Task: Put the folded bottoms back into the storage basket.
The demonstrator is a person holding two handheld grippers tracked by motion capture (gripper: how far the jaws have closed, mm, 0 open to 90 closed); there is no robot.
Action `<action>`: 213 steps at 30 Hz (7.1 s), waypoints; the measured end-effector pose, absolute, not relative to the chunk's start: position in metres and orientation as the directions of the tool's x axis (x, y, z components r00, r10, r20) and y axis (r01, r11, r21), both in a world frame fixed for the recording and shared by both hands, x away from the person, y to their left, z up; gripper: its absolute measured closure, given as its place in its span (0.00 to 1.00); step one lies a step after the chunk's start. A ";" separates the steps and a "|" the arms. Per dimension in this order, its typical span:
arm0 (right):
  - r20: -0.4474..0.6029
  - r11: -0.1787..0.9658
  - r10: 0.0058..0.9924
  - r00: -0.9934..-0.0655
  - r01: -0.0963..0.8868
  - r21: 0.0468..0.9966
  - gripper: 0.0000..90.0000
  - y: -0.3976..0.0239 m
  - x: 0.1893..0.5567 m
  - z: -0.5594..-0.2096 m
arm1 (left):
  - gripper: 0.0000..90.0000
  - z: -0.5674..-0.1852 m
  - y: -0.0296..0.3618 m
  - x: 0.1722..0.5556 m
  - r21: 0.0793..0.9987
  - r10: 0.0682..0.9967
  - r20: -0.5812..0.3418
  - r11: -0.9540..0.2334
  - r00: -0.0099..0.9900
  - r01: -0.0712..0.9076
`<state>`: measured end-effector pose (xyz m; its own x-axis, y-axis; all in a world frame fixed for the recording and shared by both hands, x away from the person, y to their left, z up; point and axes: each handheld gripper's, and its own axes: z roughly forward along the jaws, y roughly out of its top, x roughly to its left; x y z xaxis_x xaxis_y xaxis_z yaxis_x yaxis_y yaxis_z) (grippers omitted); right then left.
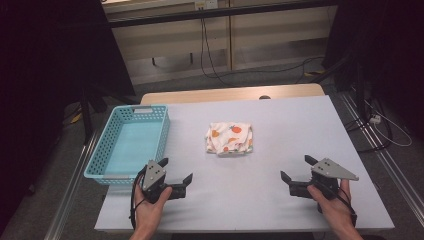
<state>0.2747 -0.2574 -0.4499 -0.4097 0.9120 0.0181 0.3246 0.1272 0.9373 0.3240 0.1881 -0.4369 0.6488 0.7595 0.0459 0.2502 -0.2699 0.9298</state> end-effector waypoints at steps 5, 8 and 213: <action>0.030 0.123 0.909 -0.417 0.335 0.934 0.03 -0.257 0.276 -0.451 | 0.04 -0.437 0.189 0.323 0.929 0.756 0.051 -0.276 0.653 0.248; 0.035 0.127 0.904 -0.425 0.346 0.929 0.04 -0.256 0.278 -0.451 | 0.04 -0.437 0.188 0.323 0.925 0.750 0.050 -0.283 0.660 0.252; -0.067 0.691 0.450 -0.890 0.301 0.657 0.91 -0.117 0.410 -0.449 | 0.38 -0.448 0.079 0.487 0.785 0.732 -0.038 -0.399 0.680 0.473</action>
